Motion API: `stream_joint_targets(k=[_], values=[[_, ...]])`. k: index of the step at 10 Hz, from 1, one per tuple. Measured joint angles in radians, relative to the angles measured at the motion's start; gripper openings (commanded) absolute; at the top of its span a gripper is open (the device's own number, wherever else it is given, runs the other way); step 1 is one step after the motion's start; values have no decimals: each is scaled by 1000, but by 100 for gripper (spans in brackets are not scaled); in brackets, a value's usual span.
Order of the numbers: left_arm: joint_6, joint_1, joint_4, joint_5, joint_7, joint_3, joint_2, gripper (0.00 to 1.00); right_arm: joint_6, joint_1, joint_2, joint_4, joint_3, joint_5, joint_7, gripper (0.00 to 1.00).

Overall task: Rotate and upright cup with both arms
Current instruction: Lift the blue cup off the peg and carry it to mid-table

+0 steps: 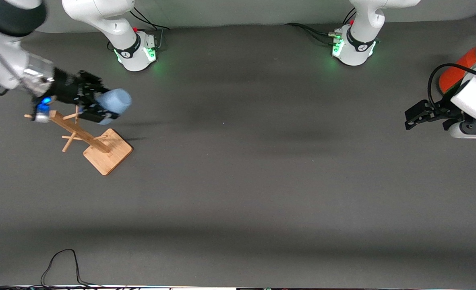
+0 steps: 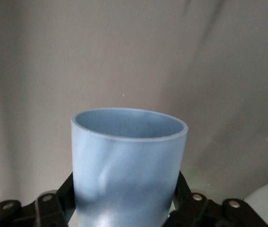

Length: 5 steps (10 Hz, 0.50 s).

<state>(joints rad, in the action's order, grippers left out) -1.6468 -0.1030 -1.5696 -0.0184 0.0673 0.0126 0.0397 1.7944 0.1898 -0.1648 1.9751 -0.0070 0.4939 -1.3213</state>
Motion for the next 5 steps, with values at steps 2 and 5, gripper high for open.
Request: stream_joint_targets(k=[2, 5], values=[[1, 4, 4, 5, 0, 4, 0, 100, 141, 0, 59, -14, 188, -16, -147, 57], [10, 5, 8, 33, 0, 7, 0, 100, 394, 3, 258, -29, 486, -281, -513, 57]])
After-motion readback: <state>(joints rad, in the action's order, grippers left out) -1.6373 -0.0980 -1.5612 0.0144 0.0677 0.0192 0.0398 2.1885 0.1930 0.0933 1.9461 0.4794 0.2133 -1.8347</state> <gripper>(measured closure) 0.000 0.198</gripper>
